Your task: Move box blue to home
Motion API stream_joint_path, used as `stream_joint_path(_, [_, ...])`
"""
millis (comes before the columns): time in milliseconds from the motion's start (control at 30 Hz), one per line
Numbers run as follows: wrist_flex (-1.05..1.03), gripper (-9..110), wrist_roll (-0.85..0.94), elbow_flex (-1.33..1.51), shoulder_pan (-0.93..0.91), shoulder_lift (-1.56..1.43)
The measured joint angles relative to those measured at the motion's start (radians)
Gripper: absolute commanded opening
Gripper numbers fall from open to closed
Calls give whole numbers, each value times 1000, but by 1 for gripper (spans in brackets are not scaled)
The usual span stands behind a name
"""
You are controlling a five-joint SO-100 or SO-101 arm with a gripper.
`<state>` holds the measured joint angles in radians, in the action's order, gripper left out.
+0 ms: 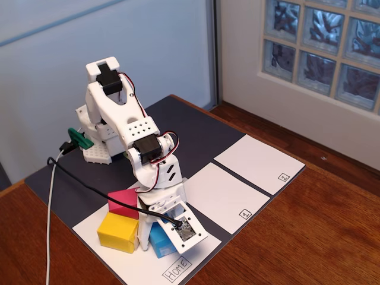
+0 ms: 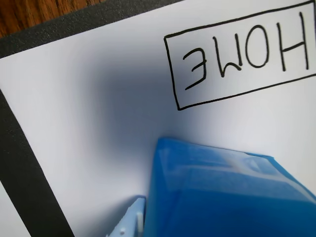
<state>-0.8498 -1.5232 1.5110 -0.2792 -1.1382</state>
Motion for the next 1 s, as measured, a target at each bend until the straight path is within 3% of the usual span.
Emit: stream_joint_path(1000, [-35,31,41,2,-51,-356])
